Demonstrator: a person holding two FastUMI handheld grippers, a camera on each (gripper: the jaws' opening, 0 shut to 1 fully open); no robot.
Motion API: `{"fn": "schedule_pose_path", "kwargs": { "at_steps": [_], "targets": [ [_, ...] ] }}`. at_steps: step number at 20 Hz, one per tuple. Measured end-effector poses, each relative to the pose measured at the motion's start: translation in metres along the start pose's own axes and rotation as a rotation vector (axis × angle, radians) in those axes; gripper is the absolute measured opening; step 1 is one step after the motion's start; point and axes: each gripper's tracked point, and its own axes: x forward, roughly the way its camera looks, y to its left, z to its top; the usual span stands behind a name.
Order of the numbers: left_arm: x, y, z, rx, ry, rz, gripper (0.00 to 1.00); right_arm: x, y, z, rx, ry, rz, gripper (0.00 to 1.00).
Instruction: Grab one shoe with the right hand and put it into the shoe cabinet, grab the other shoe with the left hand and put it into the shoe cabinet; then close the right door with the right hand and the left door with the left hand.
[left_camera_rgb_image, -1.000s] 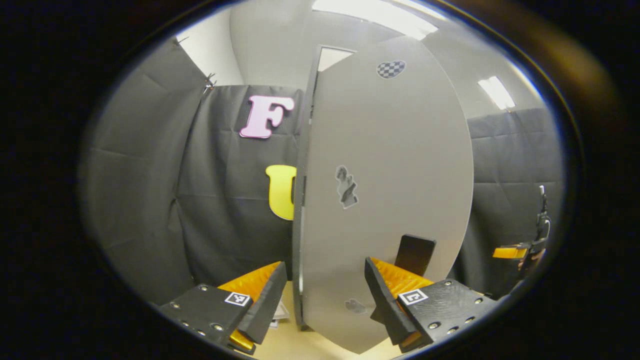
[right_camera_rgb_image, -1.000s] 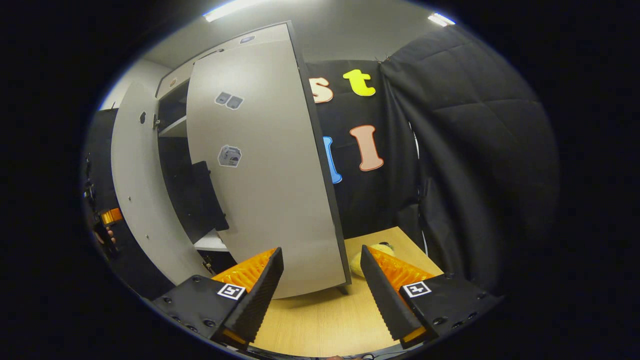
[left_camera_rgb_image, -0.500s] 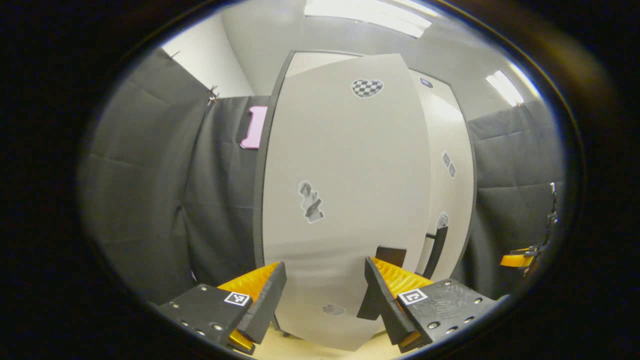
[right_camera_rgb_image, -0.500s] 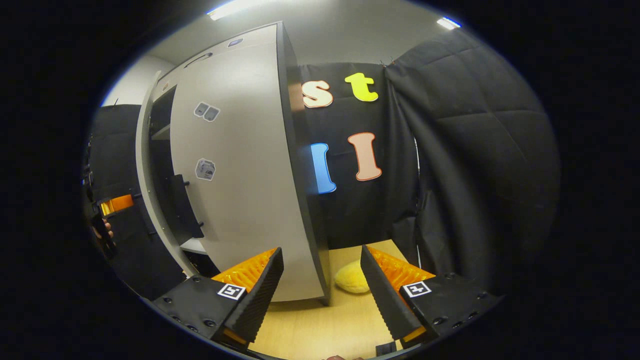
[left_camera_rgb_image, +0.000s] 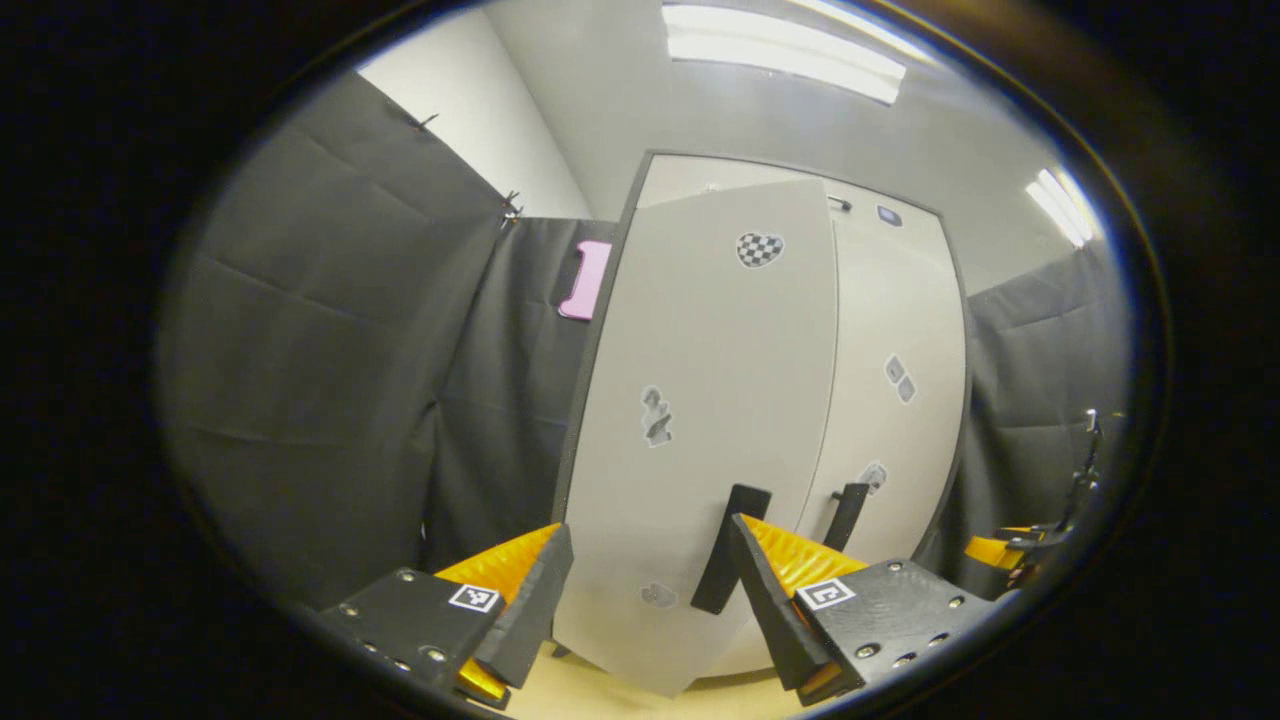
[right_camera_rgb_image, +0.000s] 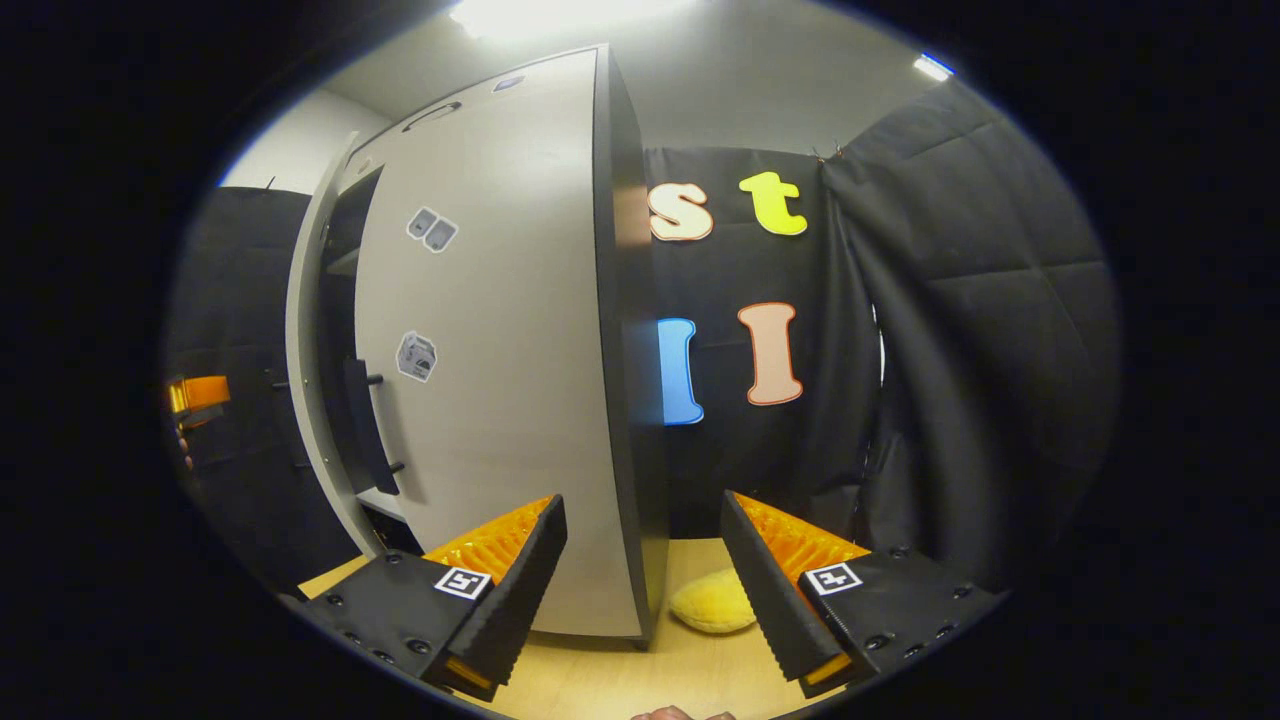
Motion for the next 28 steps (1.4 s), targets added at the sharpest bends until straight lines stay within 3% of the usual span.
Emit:
{"fn": "schedule_pose_path", "kwargs": {
  "at_steps": [4,5,7,10,18,23,24,26,27,28],
  "targets": [
    [-0.023,0.023,-0.012,0.038,0.016,0.04,0.98,-0.003,0.018,0.003,0.029,-0.022,-0.012,0.98],
    [-0.025,0.025,-0.014,0.029,0.011,0.034,0.91,-0.006,0.022,0.002,0.023,-0.026,-0.025,0.98],
    [-0.032,0.029,-0.021,-0.005,0.014,-0.002,0.99,-0.014,0.028,-0.002,0.01,-0.02,-0.069,0.98],
    [-0.038,0.043,-0.036,-0.007,0.028,-0.041,0.99,-0.027,0.034,-0.01,-0.006,-0.022,-0.152,0.98],
    [-0.036,0.091,-0.058,0.037,0.034,-0.015,0.98,-0.05,0.055,-0.036,0.005,0.013,-0.26,0.98],
    [-0.013,0.107,-0.071,0.079,0.041,-0.03,0.99,-0.056,0.076,-0.047,-0.016,0.025,-0.274,0.98],
    [-0.01,0.108,-0.072,0.077,0.043,-0.038,0.91,-0.058,0.081,-0.049,-0.025,0.032,-0.278,0.98],
    [-0.007,0.102,-0.075,0.06,0.043,-0.079,0.91,-0.063,0.089,-0.052,-0.035,0.036,-0.283,0.98],
    [-0.004,0.099,-0.075,0.053,0.041,-0.097,0.96,-0.066,0.091,-0.052,-0.039,0.034,-0.285,0.98],
    [0.0,0.097,-0.076,0.049,0.038,-0.111,0.94,-0.069,0.094,-0.05,-0.041,0.027,-0.282,0.98]
  ]
}}
